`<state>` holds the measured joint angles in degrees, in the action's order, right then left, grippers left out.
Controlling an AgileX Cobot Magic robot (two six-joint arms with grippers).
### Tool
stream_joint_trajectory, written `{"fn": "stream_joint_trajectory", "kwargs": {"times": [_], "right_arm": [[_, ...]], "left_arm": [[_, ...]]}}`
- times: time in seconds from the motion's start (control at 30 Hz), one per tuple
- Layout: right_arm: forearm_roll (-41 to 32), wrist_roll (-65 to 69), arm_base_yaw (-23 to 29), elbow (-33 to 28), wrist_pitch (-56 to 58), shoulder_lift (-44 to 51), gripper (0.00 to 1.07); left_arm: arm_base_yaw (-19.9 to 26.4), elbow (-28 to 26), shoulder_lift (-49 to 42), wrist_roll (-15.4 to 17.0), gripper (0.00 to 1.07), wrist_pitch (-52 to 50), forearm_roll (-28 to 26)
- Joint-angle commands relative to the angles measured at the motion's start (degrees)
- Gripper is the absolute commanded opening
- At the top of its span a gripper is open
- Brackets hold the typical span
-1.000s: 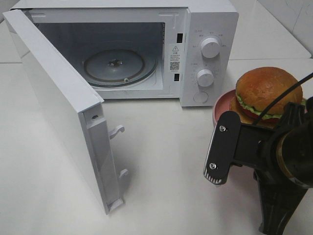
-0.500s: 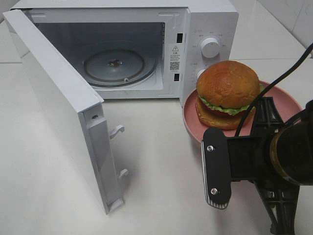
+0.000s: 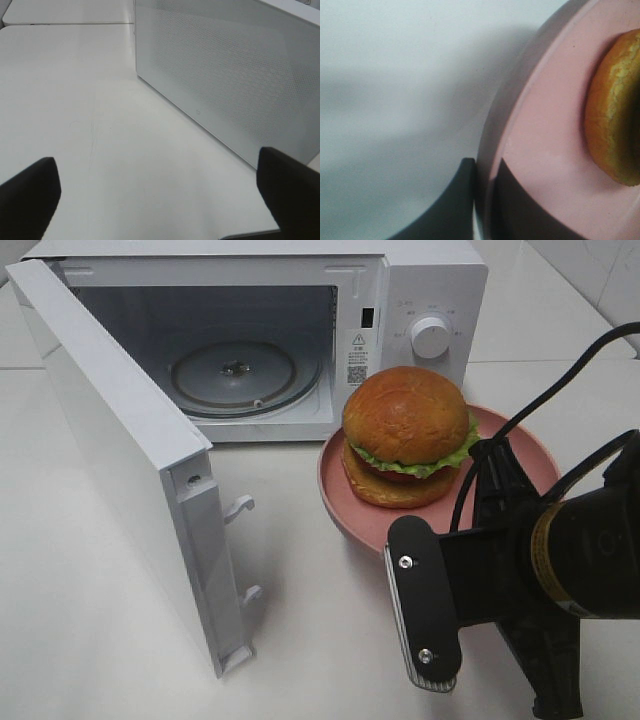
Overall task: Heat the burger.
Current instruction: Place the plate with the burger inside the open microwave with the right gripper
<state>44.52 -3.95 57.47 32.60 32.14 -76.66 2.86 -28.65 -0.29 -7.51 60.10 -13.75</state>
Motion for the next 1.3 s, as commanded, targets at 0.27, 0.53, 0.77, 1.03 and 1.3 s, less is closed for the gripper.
{"fn": "stream_joint_trajectory", "kwargs": {"times": [0.27,0.53,0.77,1.03,1.3], "right_arm": [[-0.5,-12.4,-5.3,0.2,-8.5,0.7,0.02],[-11.9,-30.7,-11.8,0.2,-15.4,0.7,0.02],[-22.5,-46.5,-16.2,0.2,-16.8,0.6,0.02],[-39.5,-67.6,-20.1,0.2,-17.0,0.6,0.02],[-49.3,-80.4,-20.6,0.2,-17.0,0.6,0.0]], "left_arm": [[0.1,0.1,-0.4,0.1,1.0,-0.7,0.0],[0.1,0.1,-0.4,0.1,1.0,-0.7,0.0],[0.1,0.1,-0.4,0.1,1.0,-0.7,0.0],[0.1,0.1,-0.4,0.1,1.0,-0.7,0.0],[0.1,0.1,-0.4,0.1,1.0,-0.7,0.0]]}}
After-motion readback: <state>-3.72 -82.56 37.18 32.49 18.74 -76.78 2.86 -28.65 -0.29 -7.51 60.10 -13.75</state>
